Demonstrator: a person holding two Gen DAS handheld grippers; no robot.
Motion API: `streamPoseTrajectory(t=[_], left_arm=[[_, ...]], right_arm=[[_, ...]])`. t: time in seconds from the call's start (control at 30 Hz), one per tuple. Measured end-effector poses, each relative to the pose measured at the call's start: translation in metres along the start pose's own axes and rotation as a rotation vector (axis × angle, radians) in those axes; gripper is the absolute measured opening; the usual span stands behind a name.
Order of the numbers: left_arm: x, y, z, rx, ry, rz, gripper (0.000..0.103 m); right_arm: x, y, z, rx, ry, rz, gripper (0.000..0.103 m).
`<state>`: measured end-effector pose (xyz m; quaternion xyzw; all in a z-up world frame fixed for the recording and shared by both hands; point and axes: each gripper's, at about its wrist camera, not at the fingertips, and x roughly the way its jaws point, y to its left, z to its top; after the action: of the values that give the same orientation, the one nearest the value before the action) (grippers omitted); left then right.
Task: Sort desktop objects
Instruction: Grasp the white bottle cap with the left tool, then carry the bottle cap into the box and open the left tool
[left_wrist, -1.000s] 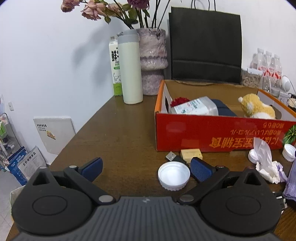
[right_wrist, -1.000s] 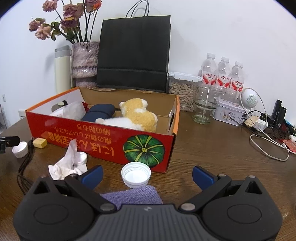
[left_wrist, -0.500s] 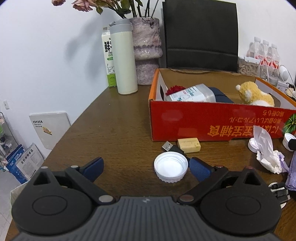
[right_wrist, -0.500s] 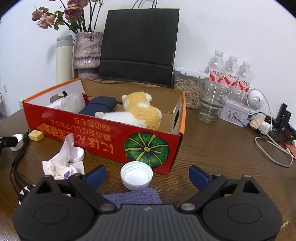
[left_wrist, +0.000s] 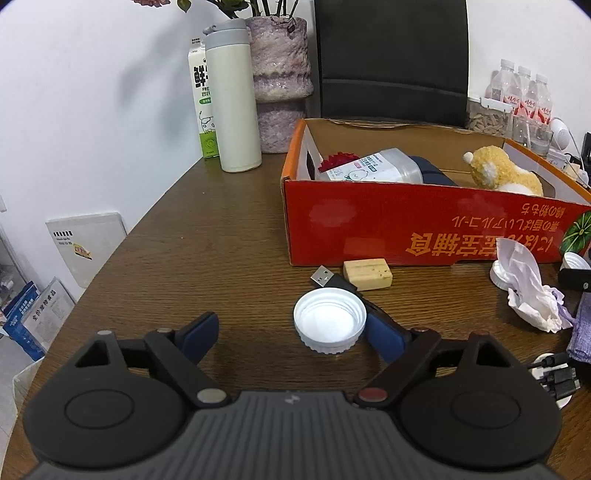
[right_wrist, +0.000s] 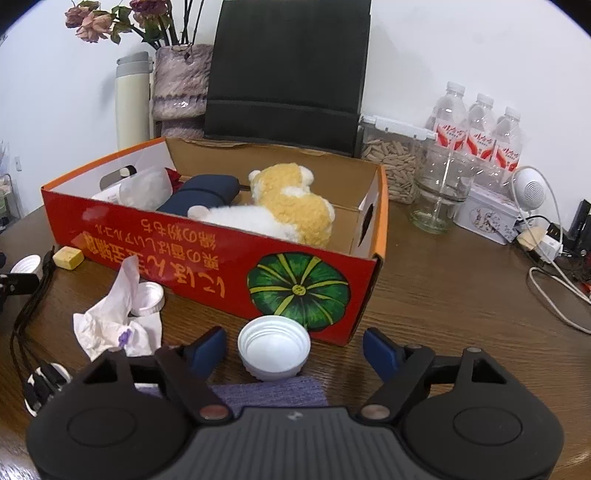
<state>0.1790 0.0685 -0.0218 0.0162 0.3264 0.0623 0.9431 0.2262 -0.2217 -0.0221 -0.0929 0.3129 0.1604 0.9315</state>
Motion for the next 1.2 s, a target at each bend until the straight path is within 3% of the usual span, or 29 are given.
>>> streamPoseTrajectory(t=[0.2,0.27,0.3,0.43,0.73,1.2], left_arm=[[-0.001,0.001,0.0,-0.006,-0.001,-0.033,0.076],[-0.001,0.0,0.0,-0.009,-0.002,-0.048,0.068],[-0.002,0.0,0.0,-0.01,-0.003,-0.053,0.061],[-0.004,-0.002,0.0,-0.011,-0.008,-0.073,0.041],[-0.009,-0.002,0.0,-0.027,-0.028,-0.074,0.041],[-0.011,-0.001,0.001,-0.028,-0.043,-0.07,0.041]], right_arm=[[-0.003,0.0,-0.002,0.008,-0.005,0.02,0.07],[-0.004,-0.001,-0.003,0.015,-0.01,0.035,0.058],[-0.004,-0.002,-0.002,0.02,-0.012,0.056,0.038],[-0.006,0.004,-0.004,0.006,-0.022,0.053,0.039],[-0.024,0.011,-0.007,-0.002,-0.079,0.042,0.039],[-0.031,0.015,-0.01,-0.014,-0.097,0.024,0.039]])
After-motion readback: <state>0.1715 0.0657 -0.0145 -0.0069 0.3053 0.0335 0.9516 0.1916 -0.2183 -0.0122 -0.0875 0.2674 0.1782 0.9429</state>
